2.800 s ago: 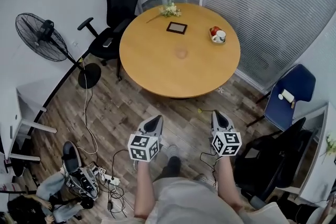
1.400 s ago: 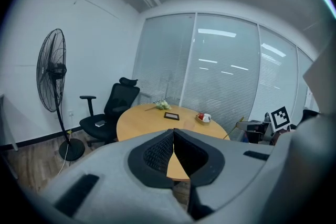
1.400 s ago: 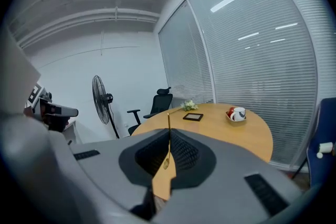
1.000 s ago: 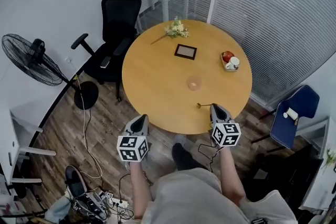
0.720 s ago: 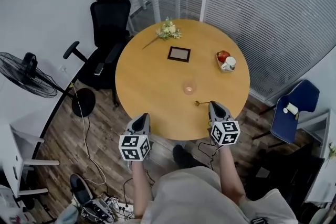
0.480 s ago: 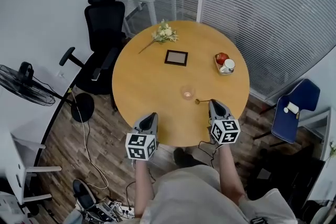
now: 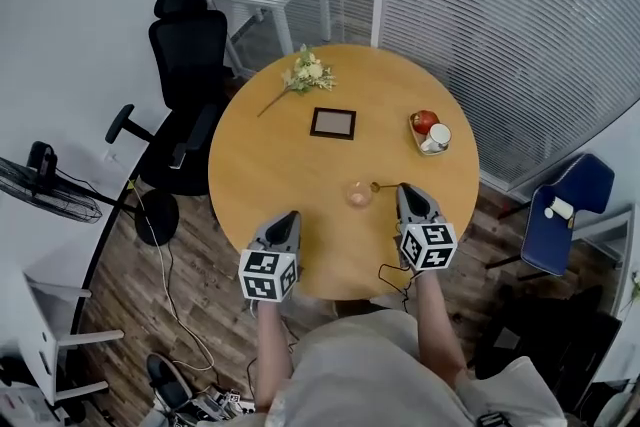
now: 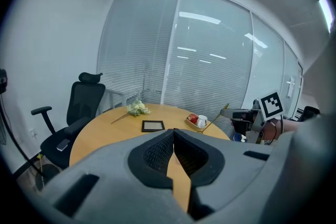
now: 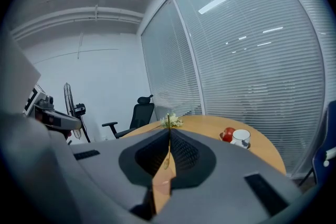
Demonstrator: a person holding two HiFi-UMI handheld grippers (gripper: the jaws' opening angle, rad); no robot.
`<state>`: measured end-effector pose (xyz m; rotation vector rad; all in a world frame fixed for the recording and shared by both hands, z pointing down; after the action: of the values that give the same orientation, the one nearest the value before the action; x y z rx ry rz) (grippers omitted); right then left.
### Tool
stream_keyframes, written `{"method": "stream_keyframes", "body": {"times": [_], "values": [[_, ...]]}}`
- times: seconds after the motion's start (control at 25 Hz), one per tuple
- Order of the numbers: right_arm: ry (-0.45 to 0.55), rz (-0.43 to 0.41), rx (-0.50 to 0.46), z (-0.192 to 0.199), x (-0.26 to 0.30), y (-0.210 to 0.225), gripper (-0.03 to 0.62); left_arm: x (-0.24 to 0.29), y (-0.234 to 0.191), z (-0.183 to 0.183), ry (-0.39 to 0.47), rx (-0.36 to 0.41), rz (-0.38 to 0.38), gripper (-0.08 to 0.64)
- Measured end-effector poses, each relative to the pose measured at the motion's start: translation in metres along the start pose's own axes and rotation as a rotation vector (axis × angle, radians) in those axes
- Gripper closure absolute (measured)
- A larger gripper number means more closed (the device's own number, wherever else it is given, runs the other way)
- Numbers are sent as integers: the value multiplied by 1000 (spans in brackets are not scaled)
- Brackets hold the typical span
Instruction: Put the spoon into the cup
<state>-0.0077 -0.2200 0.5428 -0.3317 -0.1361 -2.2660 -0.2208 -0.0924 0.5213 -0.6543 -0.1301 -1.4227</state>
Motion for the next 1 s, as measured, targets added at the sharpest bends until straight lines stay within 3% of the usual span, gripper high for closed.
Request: {"method": "stream_keyframes", "body": {"times": [0.56,1.0], "values": [[22,13,-32,-24,62,20,588,56,-29,-35,8,1,18,551],[-37,-55,-72,-1,72,12,588,92,-20,-13,-69,5,81,551]]}}
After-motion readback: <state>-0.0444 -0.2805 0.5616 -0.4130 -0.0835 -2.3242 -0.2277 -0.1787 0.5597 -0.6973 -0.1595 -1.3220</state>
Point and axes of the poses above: the fingertips, and each gripper's own axes: x forward along the fingers, y to its right, z out of its underside, the point moved 1 cm from there along -x, backward along the fingers, and after that the axes turned 13 degrees about -x, right-handed, at the moved point
